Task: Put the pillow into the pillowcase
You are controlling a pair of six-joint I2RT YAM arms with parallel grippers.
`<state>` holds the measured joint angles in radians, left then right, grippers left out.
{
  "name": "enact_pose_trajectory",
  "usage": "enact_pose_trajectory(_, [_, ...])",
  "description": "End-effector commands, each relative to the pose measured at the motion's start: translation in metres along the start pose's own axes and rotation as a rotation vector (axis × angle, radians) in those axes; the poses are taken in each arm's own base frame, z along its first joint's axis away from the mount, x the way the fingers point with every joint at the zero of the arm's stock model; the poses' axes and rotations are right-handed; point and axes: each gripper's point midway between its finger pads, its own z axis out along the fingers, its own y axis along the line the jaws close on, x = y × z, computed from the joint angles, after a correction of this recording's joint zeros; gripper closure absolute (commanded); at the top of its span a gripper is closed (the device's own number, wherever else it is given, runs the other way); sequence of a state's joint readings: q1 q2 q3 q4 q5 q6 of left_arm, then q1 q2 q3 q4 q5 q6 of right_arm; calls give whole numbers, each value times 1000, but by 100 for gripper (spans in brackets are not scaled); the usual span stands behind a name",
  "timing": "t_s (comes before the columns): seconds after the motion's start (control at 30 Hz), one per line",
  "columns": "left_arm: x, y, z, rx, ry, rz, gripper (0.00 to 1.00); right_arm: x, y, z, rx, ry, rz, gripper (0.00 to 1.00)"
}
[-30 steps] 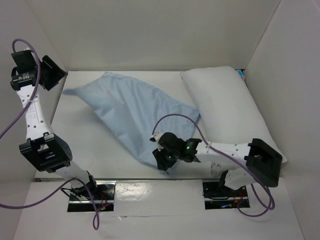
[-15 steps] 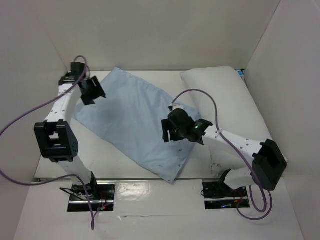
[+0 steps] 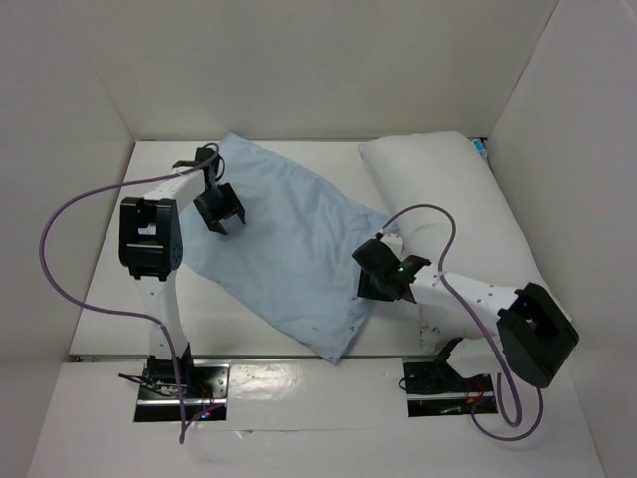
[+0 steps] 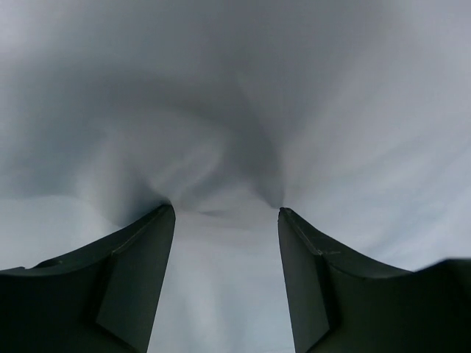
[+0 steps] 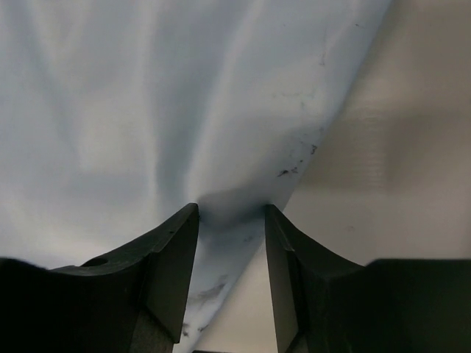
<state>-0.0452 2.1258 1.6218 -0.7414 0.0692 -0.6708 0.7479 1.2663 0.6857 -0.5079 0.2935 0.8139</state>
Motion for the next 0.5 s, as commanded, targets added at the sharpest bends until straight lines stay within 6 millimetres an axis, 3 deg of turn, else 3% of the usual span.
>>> enact_pose_trajectory(0.0, [-11,36,22,-92,15,-89,29,-1,11,18,-12,-5,23,51])
enact_pose_trajectory(0.1, [-9,56,33,-105,36,-140,30,1,19,36,-20,-6,-6,45])
enact_pose_trajectory(0.23, [-24,90,36,-136,31,-222,32,-3,43,58,-50,1,-51,43])
enact_pose_trajectory(0.33, [-50,107,27,-149,-28,-267,33,-17,78,65,-130,-18,-88,43])
enact_pose_trajectory(0.37, [-61,107,22,-138,-53,-274,33,-15,79,77,-116,-6,-124,43])
enact_pose_trajectory(0.43, [-76,116,18,-156,-91,-282,33,-32,105,82,-161,-31,-141,43])
enact_pose_trajectory(0.47, [-91,112,12,-150,-122,-271,33,-27,109,94,-154,-6,-161,43])
